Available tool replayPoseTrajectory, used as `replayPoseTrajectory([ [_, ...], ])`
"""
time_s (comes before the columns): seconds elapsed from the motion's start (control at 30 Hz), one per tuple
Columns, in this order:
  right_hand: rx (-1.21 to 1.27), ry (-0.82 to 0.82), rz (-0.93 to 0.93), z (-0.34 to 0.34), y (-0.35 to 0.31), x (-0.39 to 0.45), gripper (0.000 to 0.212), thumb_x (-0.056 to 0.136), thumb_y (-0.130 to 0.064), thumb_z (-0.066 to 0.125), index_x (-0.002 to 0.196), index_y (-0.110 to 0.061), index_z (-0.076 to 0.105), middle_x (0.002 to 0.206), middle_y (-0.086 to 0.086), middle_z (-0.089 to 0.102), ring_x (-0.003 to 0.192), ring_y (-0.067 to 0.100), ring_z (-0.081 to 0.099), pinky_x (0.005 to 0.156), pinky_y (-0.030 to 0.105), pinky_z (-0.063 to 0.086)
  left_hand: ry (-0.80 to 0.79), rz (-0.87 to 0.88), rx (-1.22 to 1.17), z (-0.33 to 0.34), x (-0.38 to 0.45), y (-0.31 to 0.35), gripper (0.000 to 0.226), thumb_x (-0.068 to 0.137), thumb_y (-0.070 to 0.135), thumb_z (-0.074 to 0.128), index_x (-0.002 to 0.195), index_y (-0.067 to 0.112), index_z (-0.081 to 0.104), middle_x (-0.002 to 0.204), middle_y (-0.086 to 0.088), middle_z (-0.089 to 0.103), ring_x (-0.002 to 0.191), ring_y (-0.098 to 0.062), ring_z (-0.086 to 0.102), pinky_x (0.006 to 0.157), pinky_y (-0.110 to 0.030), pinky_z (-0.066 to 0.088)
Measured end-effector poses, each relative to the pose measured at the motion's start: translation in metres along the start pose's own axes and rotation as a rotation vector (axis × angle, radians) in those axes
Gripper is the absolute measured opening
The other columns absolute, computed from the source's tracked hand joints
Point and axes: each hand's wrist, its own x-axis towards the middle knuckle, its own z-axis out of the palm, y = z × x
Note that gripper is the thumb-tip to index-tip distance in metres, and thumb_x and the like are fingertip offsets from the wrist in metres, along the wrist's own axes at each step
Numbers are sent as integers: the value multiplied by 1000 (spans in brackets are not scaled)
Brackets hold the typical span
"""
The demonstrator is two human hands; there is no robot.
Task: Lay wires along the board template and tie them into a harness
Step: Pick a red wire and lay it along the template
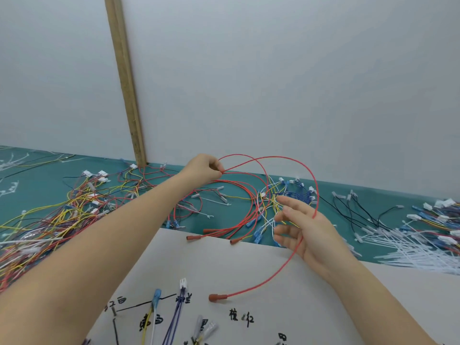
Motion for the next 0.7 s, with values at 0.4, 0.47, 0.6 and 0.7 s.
replayPoseTrajectory([
  [0.4, -369, -31, -140, 86, -28, 72, 36, 88, -11, 59, 123, -15, 51, 85, 6, 51, 59, 12, 48, 57, 24, 44, 3, 229, 45, 20, -16, 2, 15, 76, 4, 67, 72, 18, 62, 63, 8, 59, 56, -2, 47, 51, -9, 33],
  [0.47, -556, -55, -204, 89, -24, 74, 10, 88, -8, 58, 98, -10, 59, 76, 2, 53, 62, 9, 49, 62, 24, 44, 0, 261, -6, 25, -17, -1, 24, 77, 1, 63, 98, 13, 68, 78, 0, 66, 68, -1, 51, 56, -7, 35],
  [0.6, -748, -34, -283, 85, -12, 74, 27, 87, -9, 59, 113, -14, 52, 82, -7, 54, 72, 8, 51, 70, 27, 47, 70, 288, 29, 31, -19, -11, 26, 76, -7, 53, 82, 14, 67, 70, 6, 60, 61, 5, 47, 52, -15, 33],
  [0.7, -737, -78, -331, 86, -6, 77, 42, 88, -8, 57, 128, -15, 48, 107, -1, 55, 91, 9, 49, 79, 24, 43, 39, 309, 94, 32, -18, -10, 20, 77, -4, 45, 80, 10, 60, 72, -6, 61, 66, -11, 53, 60, -30, 35],
])
